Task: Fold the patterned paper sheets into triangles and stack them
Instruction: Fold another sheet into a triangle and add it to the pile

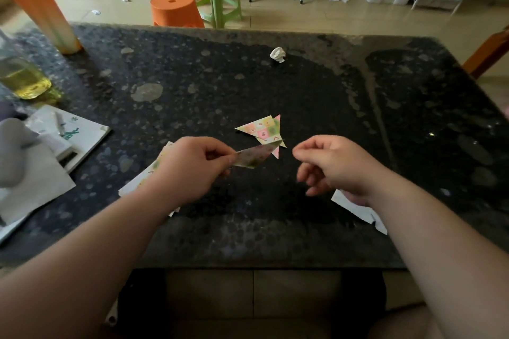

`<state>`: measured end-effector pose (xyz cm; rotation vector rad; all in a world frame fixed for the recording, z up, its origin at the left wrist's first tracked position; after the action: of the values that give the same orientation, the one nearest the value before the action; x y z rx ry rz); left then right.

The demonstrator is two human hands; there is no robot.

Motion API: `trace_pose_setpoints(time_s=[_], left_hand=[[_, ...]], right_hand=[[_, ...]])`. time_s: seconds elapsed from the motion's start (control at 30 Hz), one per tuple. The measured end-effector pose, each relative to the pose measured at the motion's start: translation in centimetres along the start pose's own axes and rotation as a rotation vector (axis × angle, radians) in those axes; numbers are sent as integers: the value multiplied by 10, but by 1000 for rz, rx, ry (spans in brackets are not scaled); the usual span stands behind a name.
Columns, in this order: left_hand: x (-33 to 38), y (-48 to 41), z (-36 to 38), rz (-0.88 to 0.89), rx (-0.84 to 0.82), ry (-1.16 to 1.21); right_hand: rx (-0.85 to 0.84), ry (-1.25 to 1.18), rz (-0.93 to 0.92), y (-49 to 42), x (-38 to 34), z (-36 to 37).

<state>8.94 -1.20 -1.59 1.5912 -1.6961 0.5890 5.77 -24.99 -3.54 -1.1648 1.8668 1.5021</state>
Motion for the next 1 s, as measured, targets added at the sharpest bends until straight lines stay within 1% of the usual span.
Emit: trace_pose_setpoints(time_s=[0.07, 0.13, 0.2, 0.3, 0.37, 0.43, 0.5, 0.57, 0.63, 0.67, 0.73, 0.83, 0.93, 1.0], left_hand=[[10, 0, 4, 97, 29, -73], [23, 1, 8, 209, 55, -138], [31, 2, 12, 264, 66, -158], [28, 0, 17, 248, 37, -133], [23, -3, 19, 202, 18, -95], [12, -5, 20, 85, -3, -13], [-1, -5, 27, -65, -78, 194], [-5, -4, 35, -173, -140, 480], [-10, -3, 39, -287, -125, 726], [-14, -3, 38, -337, -96, 789], [-22, -4, 37, -404, -46, 819], [-31, -4, 36, -462, -17, 779], [-34, -6, 36, -483, -4, 791], [-35, -8, 36, -485, 12, 810]], right_hand=[[-52, -217, 78, 1, 3, 14], [-72, -344, 116, 1, 3, 21], [-61, -371, 113, -2, 3, 21], [-9, -316, 110, -6, 8, 16], [23, -255, 93, -8, 9, 11], [52, -220, 84, -11, 9, 9], [70, -218, 77, -13, 10, 8], [73, -206, 67, -15, 9, 9], [60, -187, 56, -17, 8, 13], [53, -180, 51, -18, 7, 15], [47, -159, 36, -18, 5, 18], [71, -64, -19, -17, -3, 19], [145, 127, -140, -14, -21, 16], [164, 270, -216, -11, -33, 20]])
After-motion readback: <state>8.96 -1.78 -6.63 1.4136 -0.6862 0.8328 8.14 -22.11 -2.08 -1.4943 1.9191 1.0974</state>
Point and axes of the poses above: each hand's wrist, its own y-axis away from the middle knuckle, its own z-axis out of the palm, x = y × z, the point moved 10 cm from there along -y, towards the middle knuckle, and after that the axes turned 1 degree about z, right-handed, at the moved point
